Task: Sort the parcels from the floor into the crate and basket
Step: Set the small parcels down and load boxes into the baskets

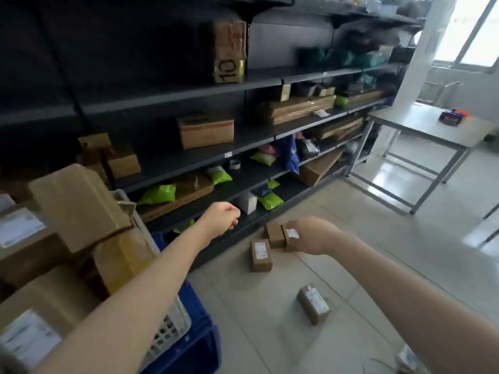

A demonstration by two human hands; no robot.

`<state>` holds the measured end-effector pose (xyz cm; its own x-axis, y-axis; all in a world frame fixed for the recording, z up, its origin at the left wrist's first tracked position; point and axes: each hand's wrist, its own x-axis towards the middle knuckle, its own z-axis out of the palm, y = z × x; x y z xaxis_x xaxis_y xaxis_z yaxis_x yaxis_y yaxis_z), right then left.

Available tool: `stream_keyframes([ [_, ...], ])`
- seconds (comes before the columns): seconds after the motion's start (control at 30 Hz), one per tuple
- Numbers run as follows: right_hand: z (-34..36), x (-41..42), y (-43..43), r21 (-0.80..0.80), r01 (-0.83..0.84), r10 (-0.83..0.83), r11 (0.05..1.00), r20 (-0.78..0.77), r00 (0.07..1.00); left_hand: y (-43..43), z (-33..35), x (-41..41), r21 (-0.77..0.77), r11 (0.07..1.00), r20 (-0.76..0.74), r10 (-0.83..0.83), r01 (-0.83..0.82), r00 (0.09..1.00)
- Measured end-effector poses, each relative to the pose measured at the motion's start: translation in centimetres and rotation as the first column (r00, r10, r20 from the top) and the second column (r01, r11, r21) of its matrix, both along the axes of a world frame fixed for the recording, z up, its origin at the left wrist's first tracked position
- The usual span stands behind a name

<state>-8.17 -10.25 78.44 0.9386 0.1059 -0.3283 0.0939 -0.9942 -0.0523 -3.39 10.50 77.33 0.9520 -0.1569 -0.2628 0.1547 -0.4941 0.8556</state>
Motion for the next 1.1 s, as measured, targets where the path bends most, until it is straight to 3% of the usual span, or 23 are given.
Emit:
stream_keyframes([
  [0.3,-4.8,8.3,-20.2,0.042,0.149,-0.147,0.988,-0.056,0.988,-18.7,-4.7,9.2,0.047,0.995,-0.109,-0.083,0.088,0.991],
  [0.6,-16.5,18.1,-28.0,0.027,0.303,-0.282,0.953,-0.288,0.915,-23.5,-15.6,21.0,0.145,0.987,-0.337,-0.022,0.075,0.941],
  [0.73,-21.6,22.3,-29.6,0.032,0.374,-0.345,0.927,-0.326,0.88,-24.2,-20.9,26.2,0.187,0.98,-0.372,0.01,0.065,0.928],
  [0.9,-31.9,23.7,-30.2,-0.025,0.392,-0.361,0.919,-0.447,0.818,-25.1,-30.9,29.5,0.256,0.964,-0.454,0.052,0.074,0.889],
  [1.1,-50.2,23.2,-31.3,-0.085,0.385,-0.364,0.919,-0.554,0.748,-26.5,-49.4,29.6,0.238,0.968,-0.524,0.059,0.08,0.849],
])
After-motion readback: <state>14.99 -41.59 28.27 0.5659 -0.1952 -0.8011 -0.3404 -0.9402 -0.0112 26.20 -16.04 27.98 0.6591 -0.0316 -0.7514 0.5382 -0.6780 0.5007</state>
